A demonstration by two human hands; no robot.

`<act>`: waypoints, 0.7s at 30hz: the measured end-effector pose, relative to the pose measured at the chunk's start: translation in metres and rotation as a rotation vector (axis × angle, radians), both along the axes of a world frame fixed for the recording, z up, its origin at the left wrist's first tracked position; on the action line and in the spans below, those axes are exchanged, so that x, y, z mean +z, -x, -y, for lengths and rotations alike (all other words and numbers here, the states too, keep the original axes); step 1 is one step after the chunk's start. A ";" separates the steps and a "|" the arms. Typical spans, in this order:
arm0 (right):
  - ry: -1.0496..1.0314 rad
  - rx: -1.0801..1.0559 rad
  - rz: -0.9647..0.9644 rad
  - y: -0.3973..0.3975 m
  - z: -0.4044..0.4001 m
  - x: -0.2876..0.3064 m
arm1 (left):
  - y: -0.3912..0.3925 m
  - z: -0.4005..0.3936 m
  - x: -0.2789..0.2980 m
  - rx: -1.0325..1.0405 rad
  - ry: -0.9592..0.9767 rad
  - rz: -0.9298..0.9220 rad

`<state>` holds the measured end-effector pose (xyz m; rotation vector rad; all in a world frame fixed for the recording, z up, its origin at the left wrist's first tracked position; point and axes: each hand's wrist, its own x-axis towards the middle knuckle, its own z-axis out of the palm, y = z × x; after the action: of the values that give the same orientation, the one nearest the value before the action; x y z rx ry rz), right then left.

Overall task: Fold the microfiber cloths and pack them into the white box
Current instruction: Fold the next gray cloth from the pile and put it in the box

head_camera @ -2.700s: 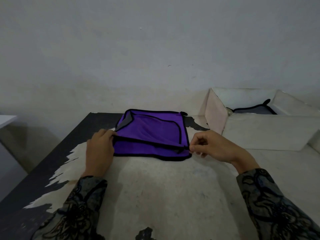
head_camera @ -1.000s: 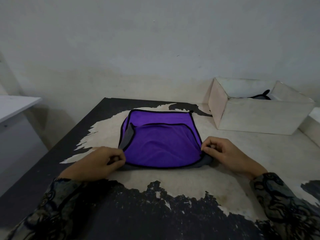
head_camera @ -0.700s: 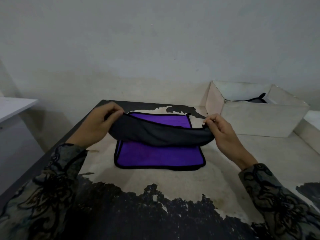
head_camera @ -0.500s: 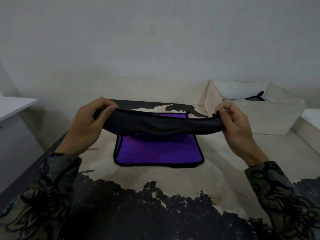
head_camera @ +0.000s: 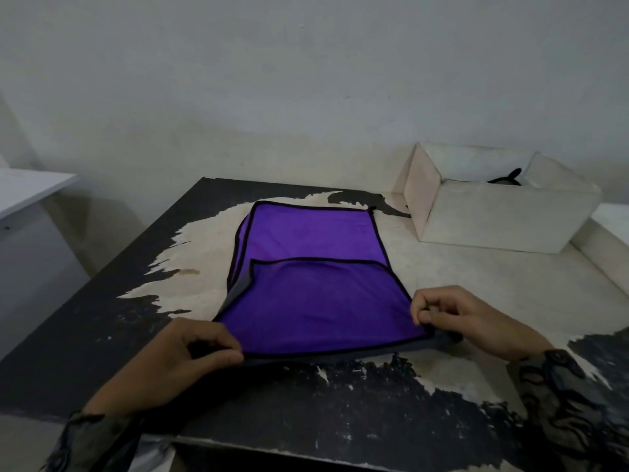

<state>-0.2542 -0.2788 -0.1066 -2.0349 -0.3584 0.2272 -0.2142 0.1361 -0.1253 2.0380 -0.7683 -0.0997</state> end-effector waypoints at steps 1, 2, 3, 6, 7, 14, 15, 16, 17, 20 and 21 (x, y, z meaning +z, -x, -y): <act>-0.029 0.019 -0.006 0.000 0.001 0.001 | 0.003 -0.001 0.004 -0.006 0.018 0.009; -0.046 0.044 -0.014 0.000 0.001 0.001 | 0.004 -0.002 0.007 -0.026 0.026 0.018; -0.043 0.079 -0.030 -0.001 0.002 0.000 | 0.006 -0.003 0.010 -0.051 0.019 0.017; 0.006 0.169 -0.120 -0.003 0.004 -0.004 | 0.007 -0.007 0.013 -0.108 -0.084 -0.026; 0.013 0.166 -0.151 -0.003 0.002 -0.004 | 0.007 -0.007 0.012 -0.110 -0.124 -0.048; 0.215 -0.324 0.168 -0.032 -0.004 -0.004 | -0.058 0.011 0.008 0.158 -0.366 0.346; 0.304 -0.368 0.242 -0.040 -0.002 -0.006 | -0.069 0.016 0.007 0.198 -0.423 0.353; 0.377 -0.413 0.281 -0.049 -0.001 -0.009 | -0.078 0.022 0.004 0.218 -0.494 0.354; 0.428 -0.451 0.298 -0.056 -0.001 -0.012 | -0.084 0.028 0.002 0.217 -0.582 0.365; 0.534 -0.447 0.293 -0.076 -0.006 -0.021 | -0.092 0.042 0.000 0.211 -0.705 0.418; 0.578 -0.421 0.288 -0.079 -0.009 -0.024 | -0.094 0.044 0.001 0.230 -0.698 0.413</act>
<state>-0.1749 -0.2697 -0.1310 -2.6642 -0.0245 -0.2566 -0.1198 0.0920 -0.1241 2.8542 -0.8103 0.2231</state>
